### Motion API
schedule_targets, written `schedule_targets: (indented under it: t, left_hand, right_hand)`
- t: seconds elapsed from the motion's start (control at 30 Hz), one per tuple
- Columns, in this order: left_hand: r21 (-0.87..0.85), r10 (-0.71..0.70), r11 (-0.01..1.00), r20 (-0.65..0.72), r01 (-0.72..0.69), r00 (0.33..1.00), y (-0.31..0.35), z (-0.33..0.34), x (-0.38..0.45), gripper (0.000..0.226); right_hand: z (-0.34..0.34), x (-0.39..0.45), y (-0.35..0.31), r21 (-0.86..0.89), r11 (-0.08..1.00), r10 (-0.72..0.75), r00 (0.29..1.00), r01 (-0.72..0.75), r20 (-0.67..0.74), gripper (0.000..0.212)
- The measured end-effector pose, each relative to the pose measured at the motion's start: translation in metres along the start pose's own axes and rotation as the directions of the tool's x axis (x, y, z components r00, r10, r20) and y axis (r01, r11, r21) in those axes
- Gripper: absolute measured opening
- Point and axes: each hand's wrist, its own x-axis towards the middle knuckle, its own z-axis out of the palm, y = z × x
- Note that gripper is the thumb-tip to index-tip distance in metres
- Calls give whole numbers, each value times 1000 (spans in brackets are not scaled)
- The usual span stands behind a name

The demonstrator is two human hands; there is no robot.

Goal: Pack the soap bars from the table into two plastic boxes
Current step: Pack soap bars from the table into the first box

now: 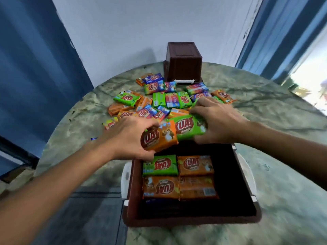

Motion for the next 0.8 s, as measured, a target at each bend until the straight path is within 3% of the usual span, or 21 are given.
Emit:
schedule_targets:
  t: [0.13,0.23,0.37,0.6,0.7,0.8]
  left_hand:
    - [104,107,984,312,-146,944,37,41,-6,63]
    - [152,114,969,431,-196,895,42,72,-10,60]
    - [204,78,959,471,-195,879,38,92,-14,69]
    - [309,41,929,462,-203,886,43,112,-23,54]
    - [374,56,897,434,-236,899,45,118,-22,79]
    - [358,16,914,436,-190,900,56,129,-13,109]
  right_hand:
    - [34,-64,-6,26,1000,-13,984,8,180,76]
    - [68,-88,-15,67,997,-53,961,36,271,74]
    - [95,-93,-27,45,998,-44,960,33,277,69]
    - [103,-93,-37,-62,998,54,926,-34,372,46]
    - [108,-86,-42,-48,999,1,943,16,334,41]
    - [114,-78,-43,-75,997,-7,949,32,316,58]
